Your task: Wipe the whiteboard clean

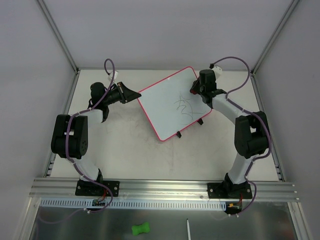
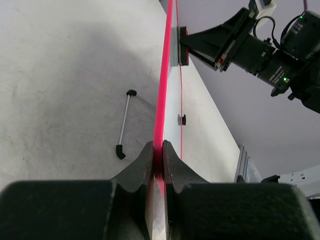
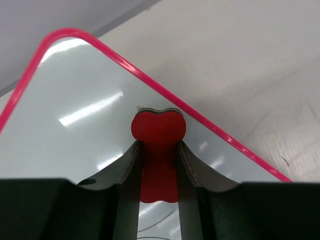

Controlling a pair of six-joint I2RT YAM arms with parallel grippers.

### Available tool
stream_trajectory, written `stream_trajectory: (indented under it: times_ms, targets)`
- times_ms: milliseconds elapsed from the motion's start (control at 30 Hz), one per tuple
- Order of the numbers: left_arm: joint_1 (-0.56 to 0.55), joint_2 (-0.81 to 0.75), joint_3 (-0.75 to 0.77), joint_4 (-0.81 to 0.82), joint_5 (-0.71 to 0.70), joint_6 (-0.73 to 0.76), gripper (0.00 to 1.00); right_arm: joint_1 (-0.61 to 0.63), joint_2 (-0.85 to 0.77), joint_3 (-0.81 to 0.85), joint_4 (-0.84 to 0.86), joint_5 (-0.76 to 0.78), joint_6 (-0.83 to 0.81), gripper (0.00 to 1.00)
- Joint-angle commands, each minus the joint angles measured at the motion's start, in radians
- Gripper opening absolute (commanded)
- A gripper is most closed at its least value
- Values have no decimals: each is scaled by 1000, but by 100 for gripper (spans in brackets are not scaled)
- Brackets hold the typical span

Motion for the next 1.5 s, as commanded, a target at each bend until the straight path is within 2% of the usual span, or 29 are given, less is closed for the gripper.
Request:
stream_trajectory:
  times_ms: [0, 100, 333, 533, 700, 833, 967, 1067, 1233, 1400, 1433, 1467]
  targets:
    - [-10, -16, 0, 17, 28, 61, 0, 13, 63, 87, 53, -163, -99, 0]
    - [-10, -17, -3, 16, 31, 61, 0, 11, 91, 119, 62, -257, -128, 0]
    - [-10, -31, -7, 10, 28, 67, 0, 17, 63, 84, 71, -344, -179, 0]
    - [-10, -31, -6, 4, 25, 72, 0, 76, -26, -35, 105, -309, -248, 0]
    - [-10, -28, -4, 5, 26, 72, 0, 189, -89, -112, 136, -171, -346, 0]
    - [-10, -13, 6, 5, 44, 60, 0, 244, -92, -121, 160, -133, -372, 0]
    - [-10, 15, 55, -9, 100, 55, 0, 254, -69, -118, 159, -105, -328, 0]
    - [-10, 29, 75, -30, 141, 67, 0, 246, -78, -147, 157, -27, -273, 0]
    - [-10, 66, 126, -61, 204, 63, 0, 192, -144, -267, 156, 88, -127, 0]
    - [-9, 79, 129, -64, 203, 61, 0, 157, -196, -344, 141, 183, -40, 0]
    - [-9, 78, 126, -64, 195, 64, 1, 157, -201, -348, 141, 183, -37, 0]
    - [-7, 76, 123, -62, 187, 64, 13, 158, -208, -352, 141, 179, -40, 0]
